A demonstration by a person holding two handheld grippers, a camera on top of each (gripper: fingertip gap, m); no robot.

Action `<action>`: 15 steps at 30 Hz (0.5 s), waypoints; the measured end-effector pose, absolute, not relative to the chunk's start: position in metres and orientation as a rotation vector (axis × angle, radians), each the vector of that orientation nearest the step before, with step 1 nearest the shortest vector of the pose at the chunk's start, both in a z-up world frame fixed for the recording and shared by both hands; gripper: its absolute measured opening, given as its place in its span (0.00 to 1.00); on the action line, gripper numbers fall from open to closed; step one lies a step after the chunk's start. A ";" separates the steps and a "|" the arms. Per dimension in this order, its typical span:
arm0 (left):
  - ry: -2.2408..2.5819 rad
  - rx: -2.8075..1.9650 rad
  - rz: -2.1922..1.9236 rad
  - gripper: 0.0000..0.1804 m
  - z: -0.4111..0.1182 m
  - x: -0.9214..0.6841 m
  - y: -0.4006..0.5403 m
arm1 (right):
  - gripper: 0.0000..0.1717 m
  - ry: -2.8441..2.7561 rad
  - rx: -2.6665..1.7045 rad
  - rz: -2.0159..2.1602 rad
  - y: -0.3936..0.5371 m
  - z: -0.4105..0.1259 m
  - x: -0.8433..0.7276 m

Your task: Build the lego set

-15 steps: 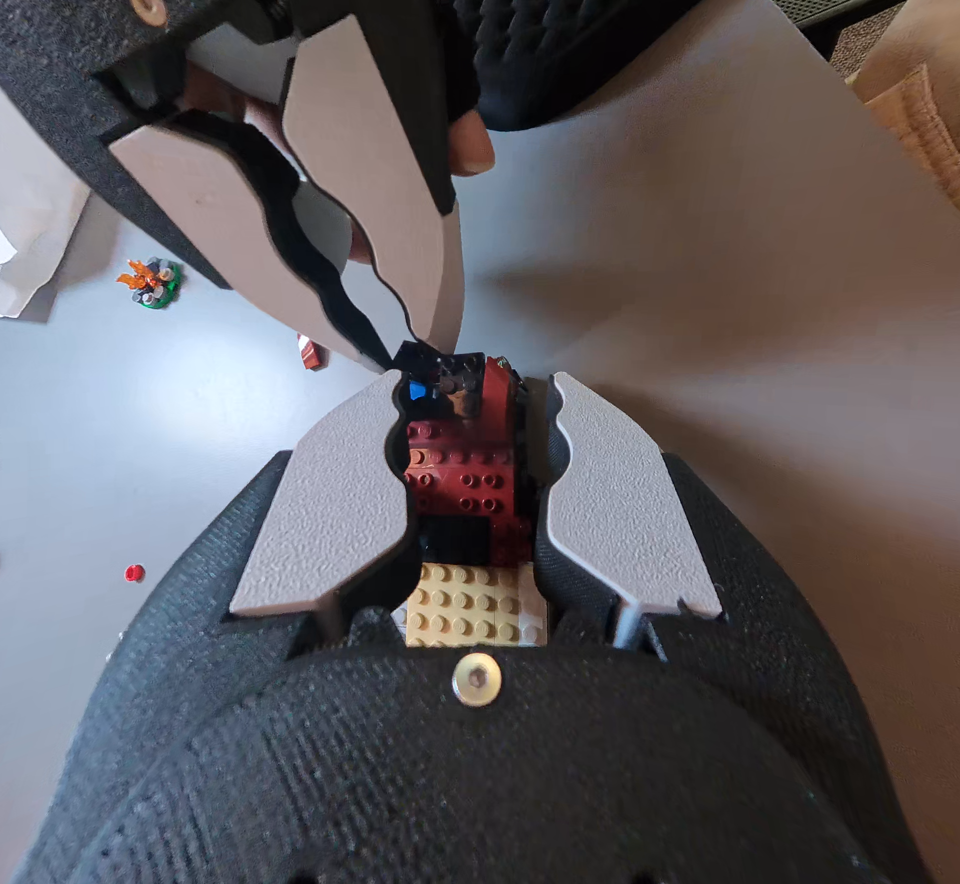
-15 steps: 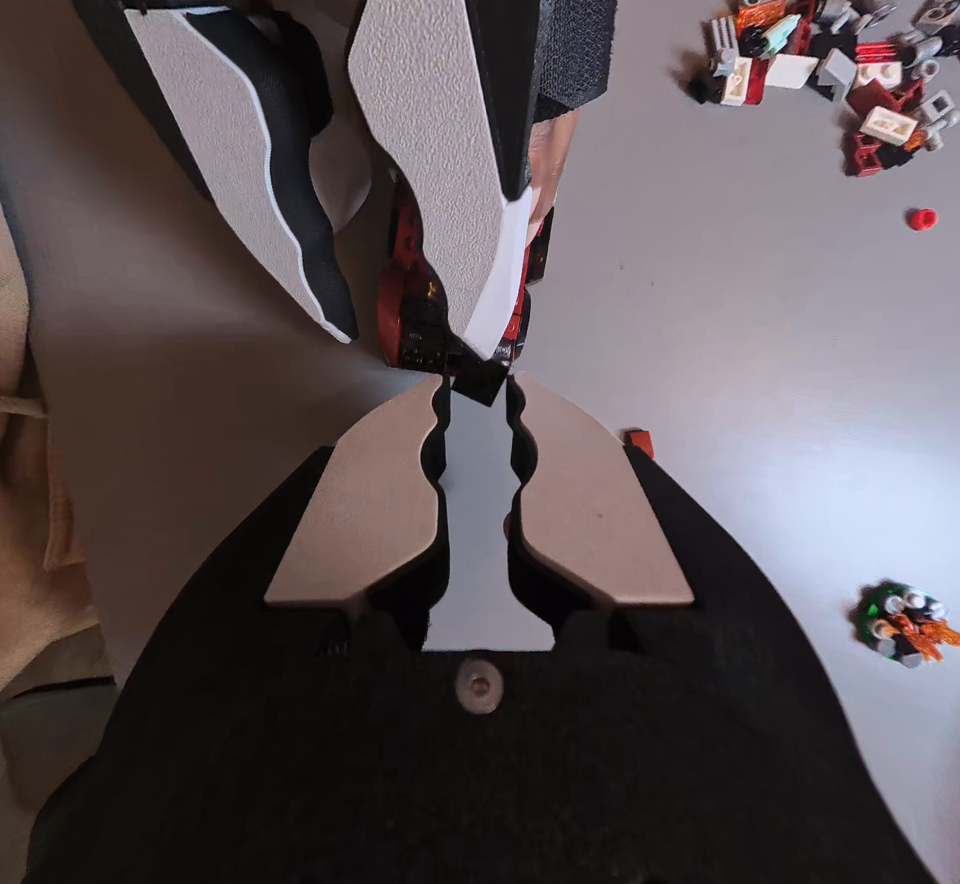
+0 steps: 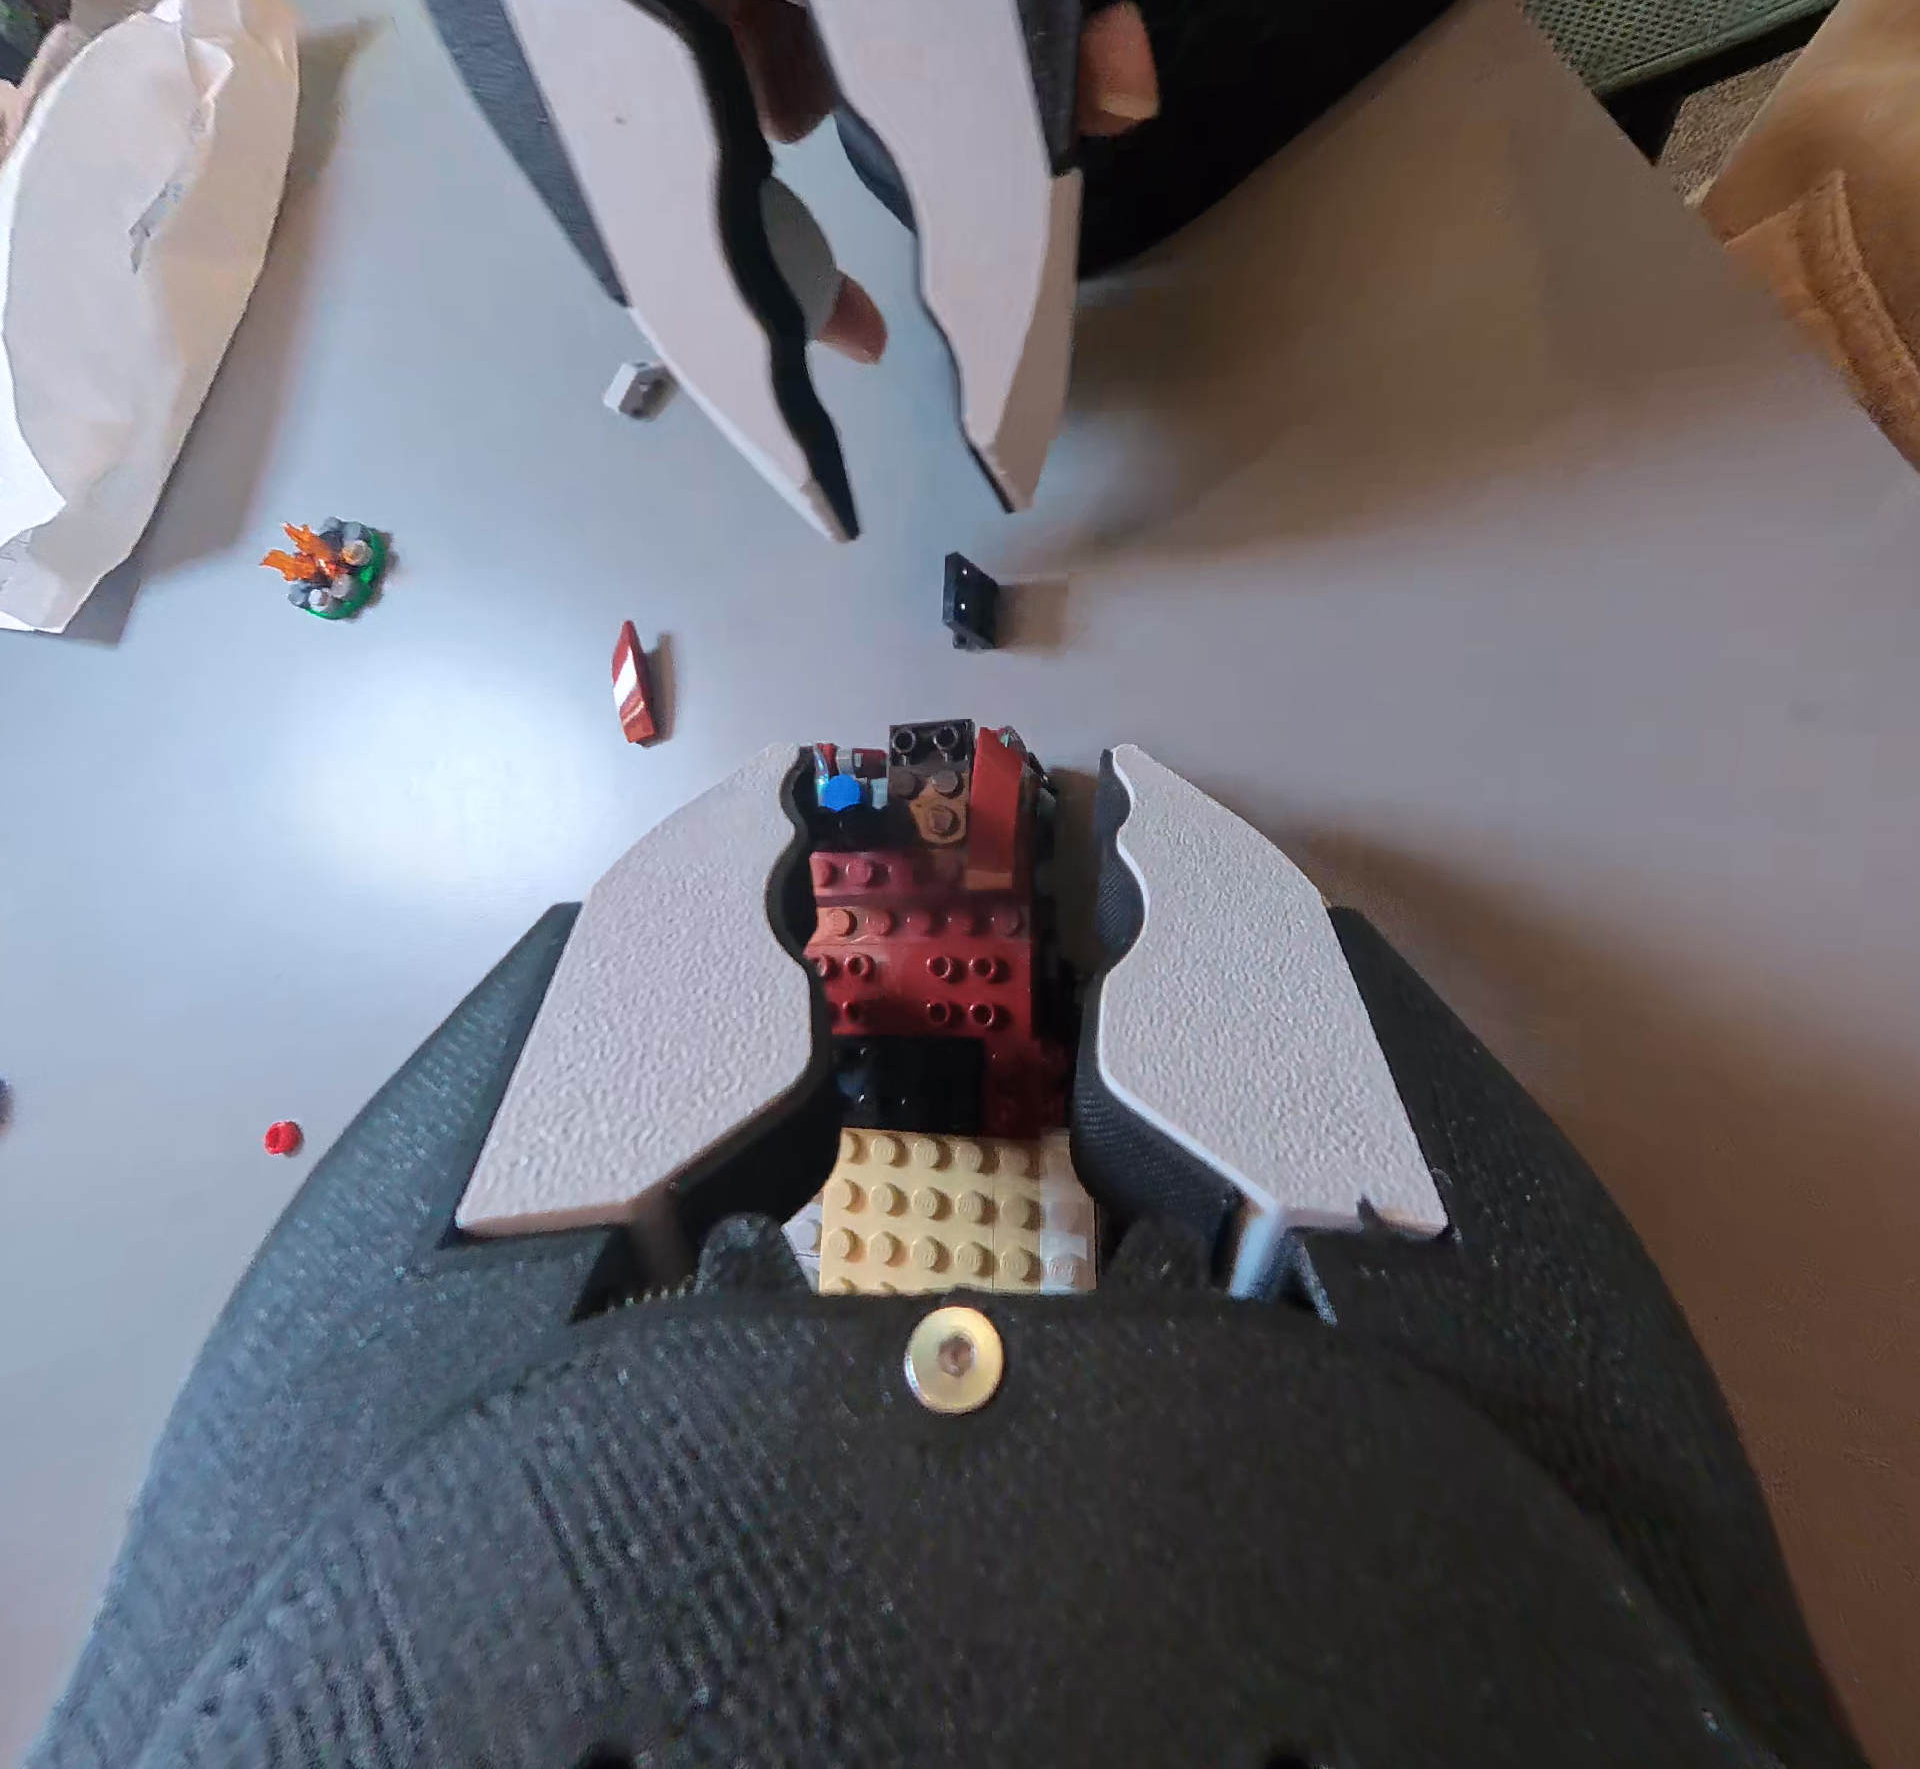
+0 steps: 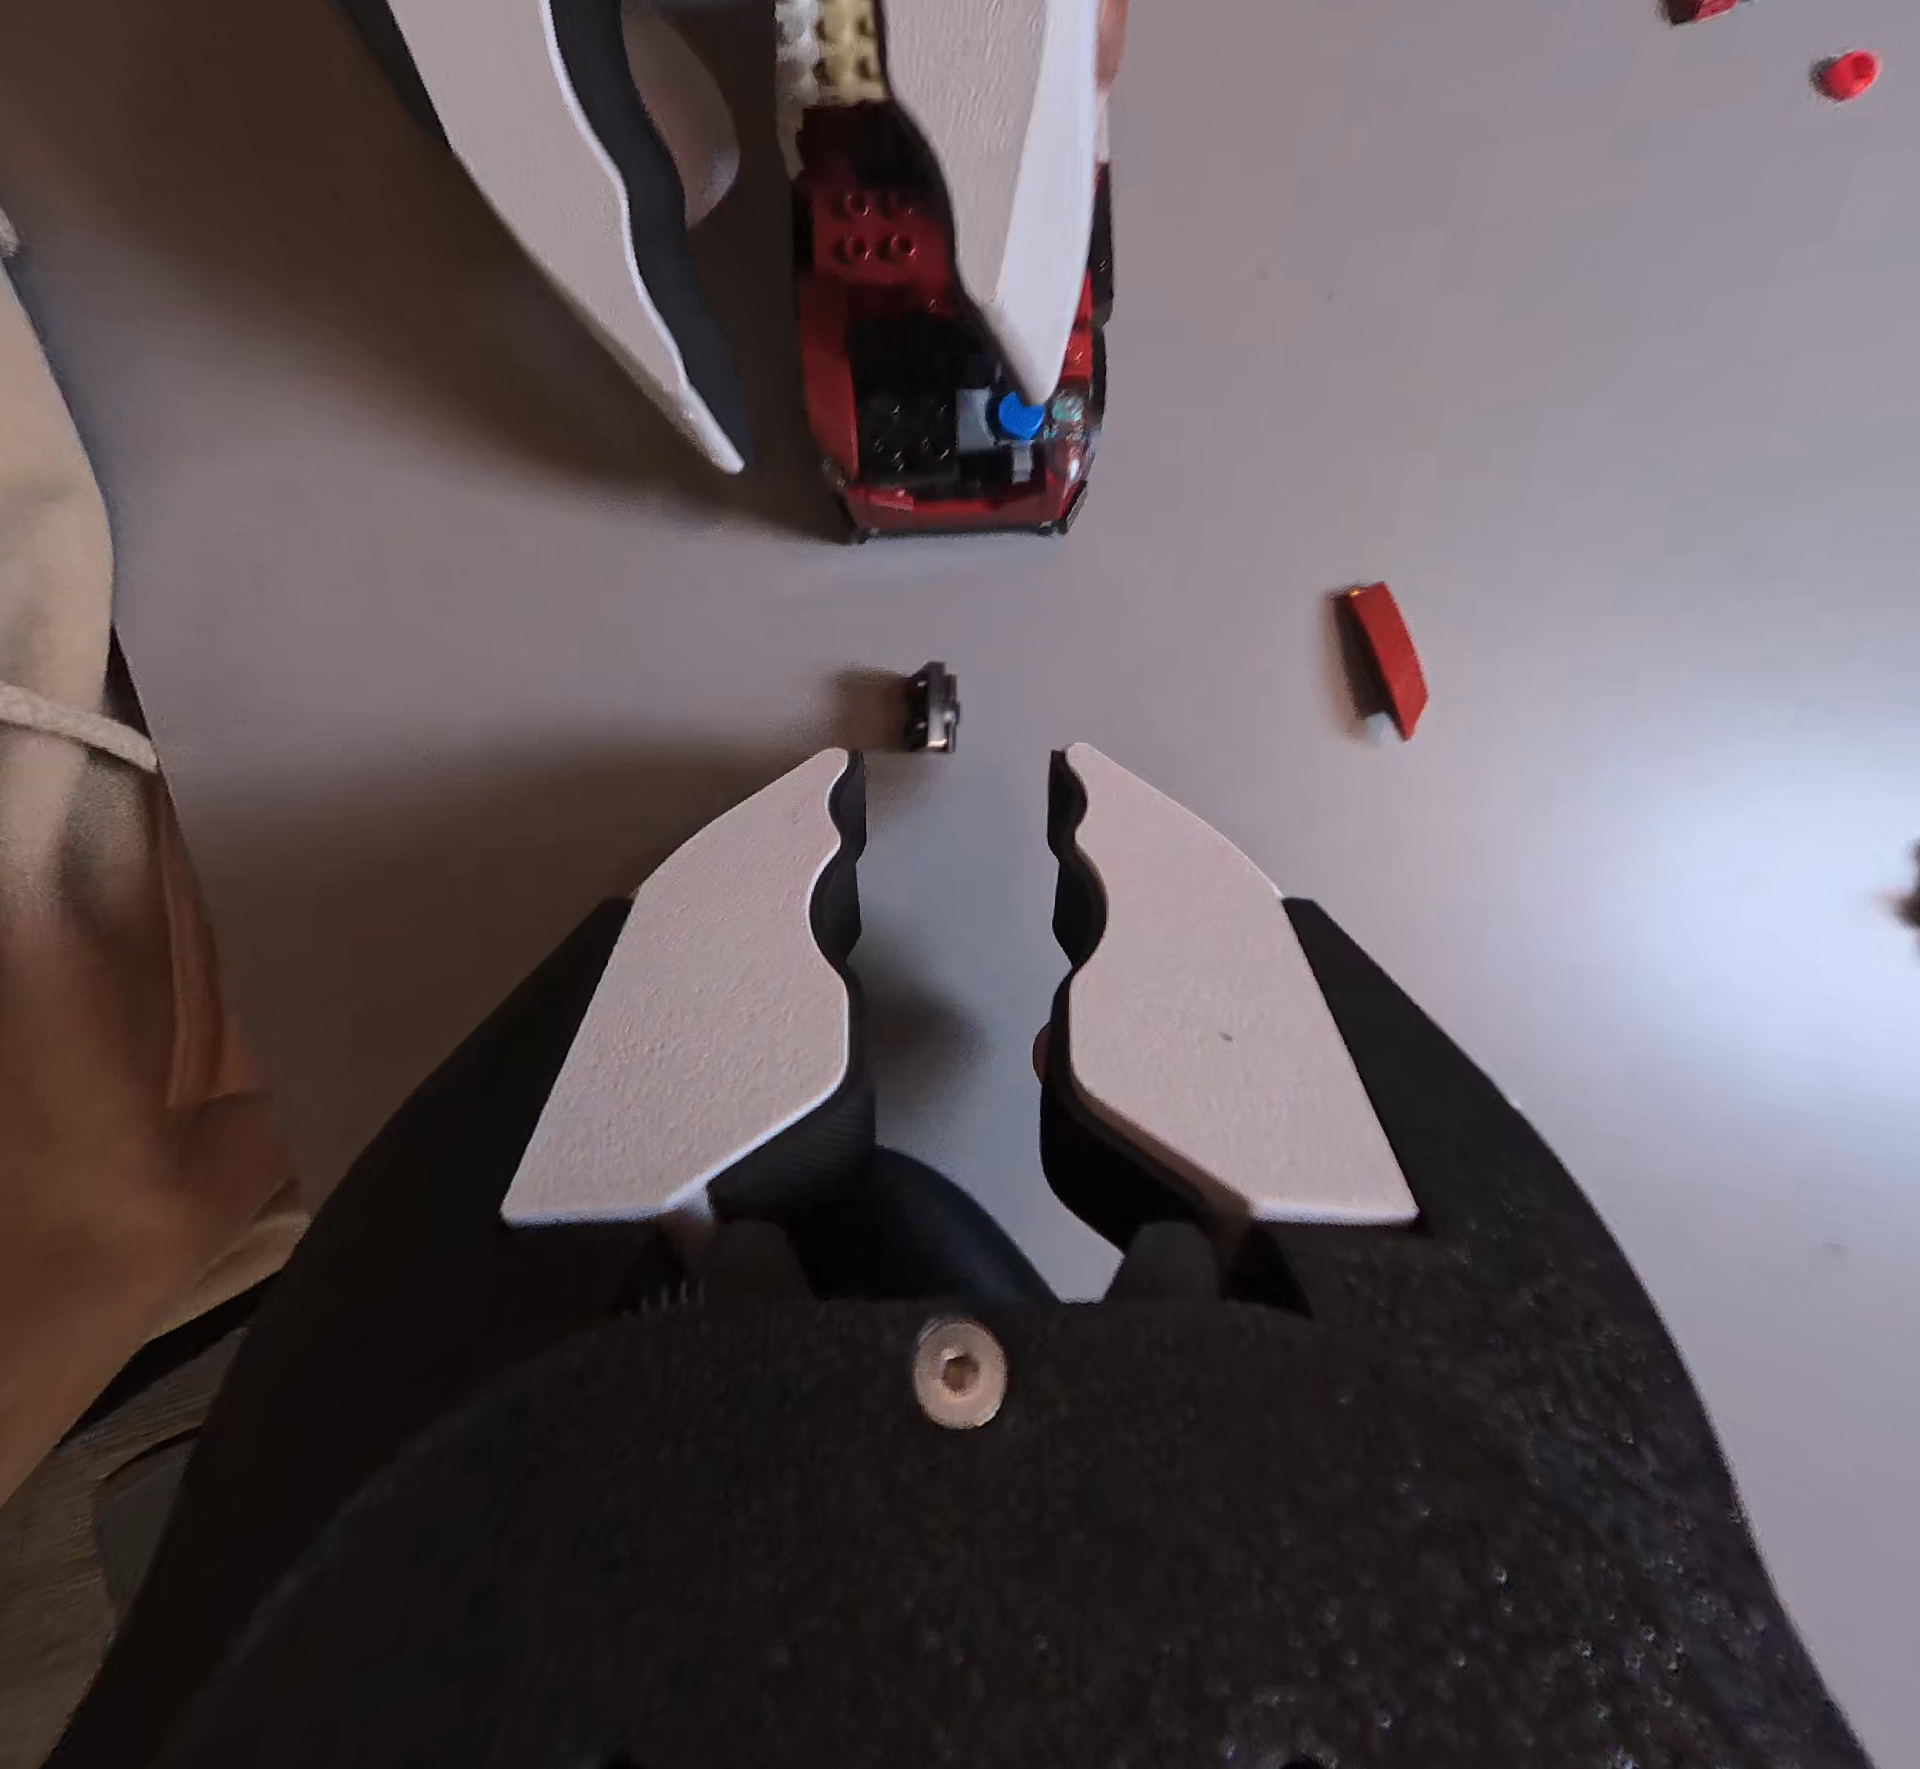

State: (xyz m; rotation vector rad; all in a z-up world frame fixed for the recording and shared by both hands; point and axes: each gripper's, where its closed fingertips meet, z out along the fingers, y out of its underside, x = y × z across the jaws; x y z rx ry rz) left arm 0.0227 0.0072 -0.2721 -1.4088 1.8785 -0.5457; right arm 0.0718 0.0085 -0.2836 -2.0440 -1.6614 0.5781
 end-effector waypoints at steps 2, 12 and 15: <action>1.855 -1.405 -0.570 0.28 -0.265 0.023 0.007 | 0.20 -1.675 -2.011 0.539 0.003 -0.287 0.073; 1.729 -1.521 -0.746 0.17 -0.253 0.032 -0.002 | 0.04 -1.916 -1.811 0.589 -0.002 -0.274 0.055; 1.631 -1.613 -0.931 0.13 -0.243 0.038 -0.006 | 0.04 -2.018 -1.726 0.580 -0.006 -0.256 0.047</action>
